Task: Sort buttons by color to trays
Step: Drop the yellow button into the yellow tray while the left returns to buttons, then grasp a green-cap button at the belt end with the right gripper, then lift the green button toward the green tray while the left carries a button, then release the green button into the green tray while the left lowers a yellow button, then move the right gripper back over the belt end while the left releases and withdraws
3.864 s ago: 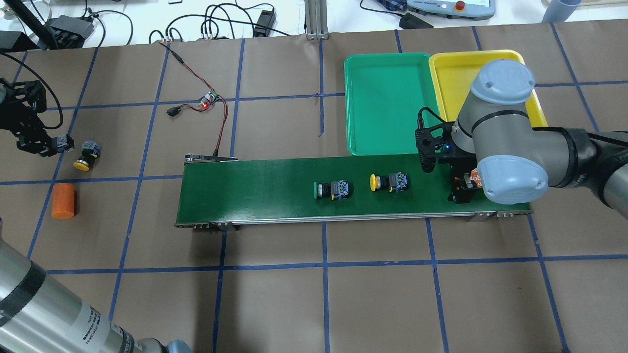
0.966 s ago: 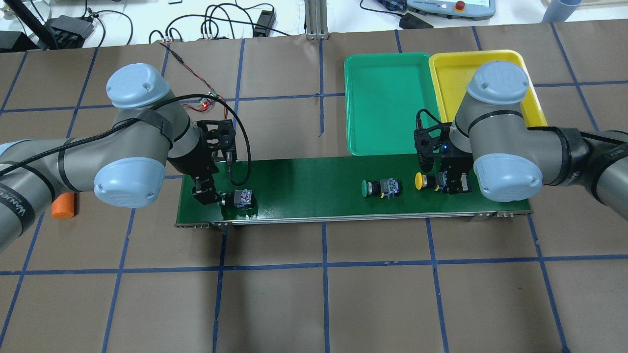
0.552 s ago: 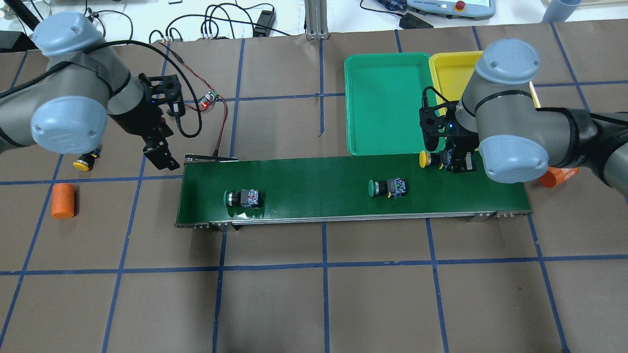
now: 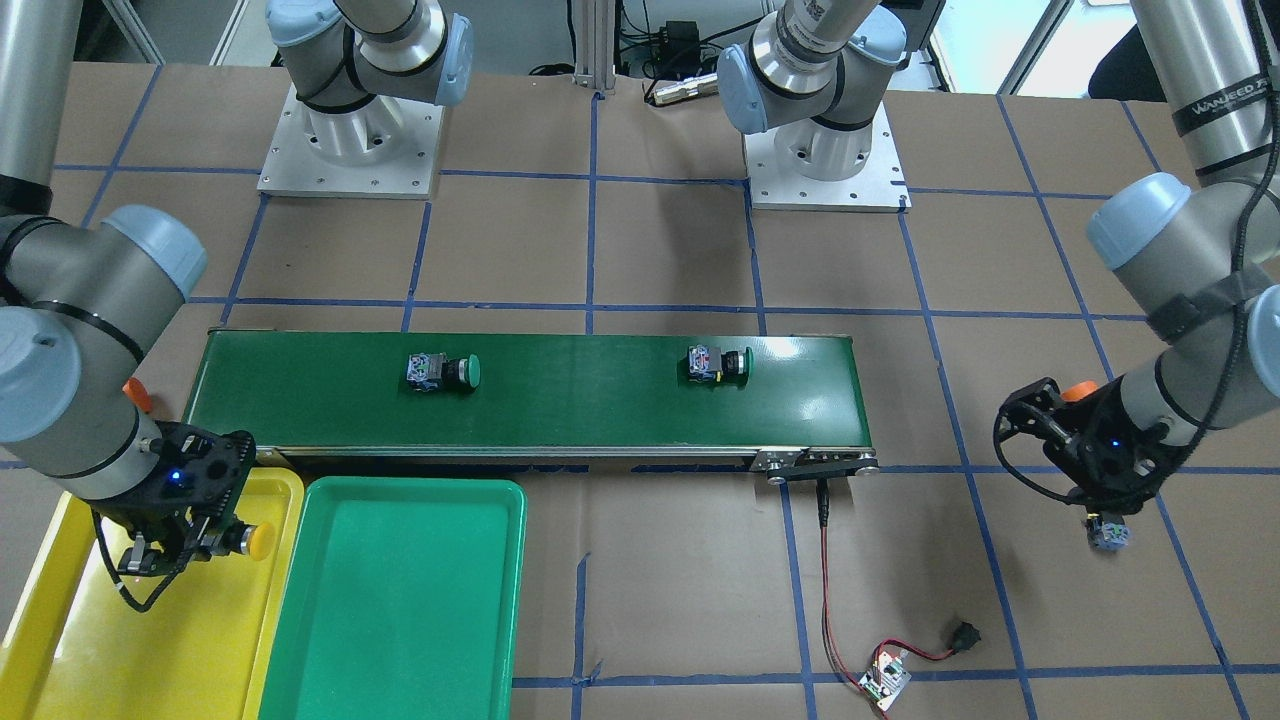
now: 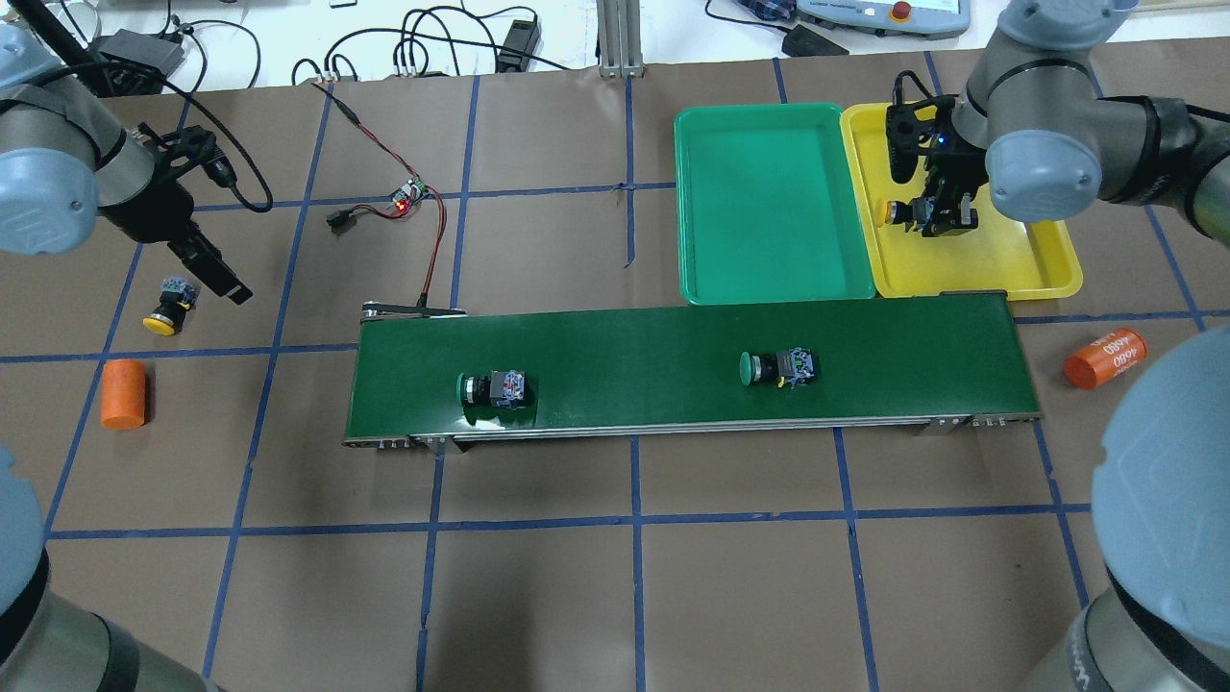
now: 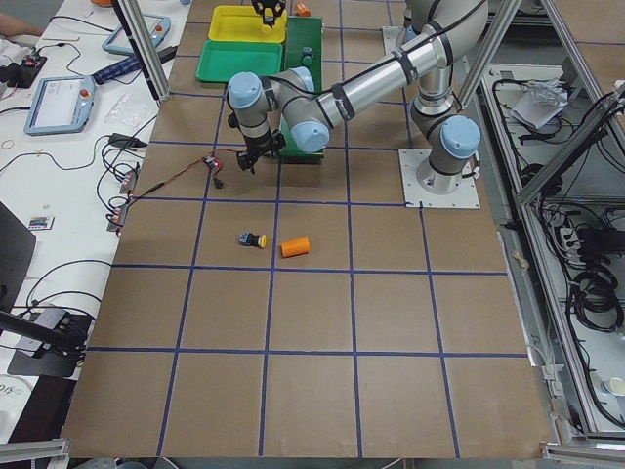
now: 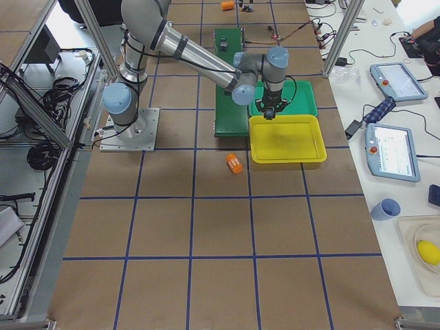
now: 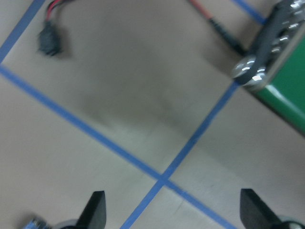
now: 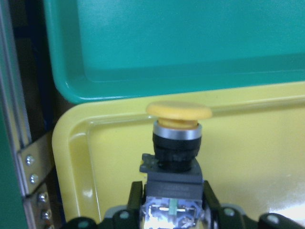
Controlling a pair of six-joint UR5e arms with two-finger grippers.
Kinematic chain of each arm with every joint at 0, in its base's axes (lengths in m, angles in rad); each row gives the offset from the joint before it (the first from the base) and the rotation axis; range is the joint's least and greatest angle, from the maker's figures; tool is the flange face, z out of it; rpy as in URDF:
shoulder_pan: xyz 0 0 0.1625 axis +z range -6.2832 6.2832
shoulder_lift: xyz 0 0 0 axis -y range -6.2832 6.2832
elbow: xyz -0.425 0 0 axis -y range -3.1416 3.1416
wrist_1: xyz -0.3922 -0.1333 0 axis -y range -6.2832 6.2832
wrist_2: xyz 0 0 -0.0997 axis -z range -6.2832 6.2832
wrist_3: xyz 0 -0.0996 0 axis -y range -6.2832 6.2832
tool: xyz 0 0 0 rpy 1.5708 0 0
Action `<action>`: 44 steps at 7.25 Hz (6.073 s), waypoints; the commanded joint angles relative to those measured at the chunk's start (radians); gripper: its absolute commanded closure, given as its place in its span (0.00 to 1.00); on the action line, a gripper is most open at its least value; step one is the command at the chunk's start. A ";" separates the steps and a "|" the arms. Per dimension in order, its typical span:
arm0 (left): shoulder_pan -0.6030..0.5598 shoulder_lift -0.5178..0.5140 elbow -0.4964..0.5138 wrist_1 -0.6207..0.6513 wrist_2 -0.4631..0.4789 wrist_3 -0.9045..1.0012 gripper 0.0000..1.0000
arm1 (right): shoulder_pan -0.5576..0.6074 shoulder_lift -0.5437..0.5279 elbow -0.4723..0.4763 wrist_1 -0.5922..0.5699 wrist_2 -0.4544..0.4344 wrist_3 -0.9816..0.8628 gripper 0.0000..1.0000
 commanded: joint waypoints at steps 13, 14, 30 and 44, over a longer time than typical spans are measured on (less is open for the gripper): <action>0.167 -0.240 0.090 0.204 -0.003 -0.366 0.66 | 0.113 -0.347 0.432 0.004 -0.004 -0.015 0.00; 0.167 -0.233 0.085 0.203 -0.005 -0.378 0.91 | 0.112 -0.342 0.433 0.004 0.004 -0.012 0.00; -0.602 0.197 -0.277 0.102 0.048 0.034 1.00 | 0.218 0.068 -0.058 0.017 0.016 0.055 0.00; 0.009 0.136 -0.152 0.138 0.090 0.027 0.00 | 0.041 -0.396 0.521 -0.057 0.036 -0.038 0.00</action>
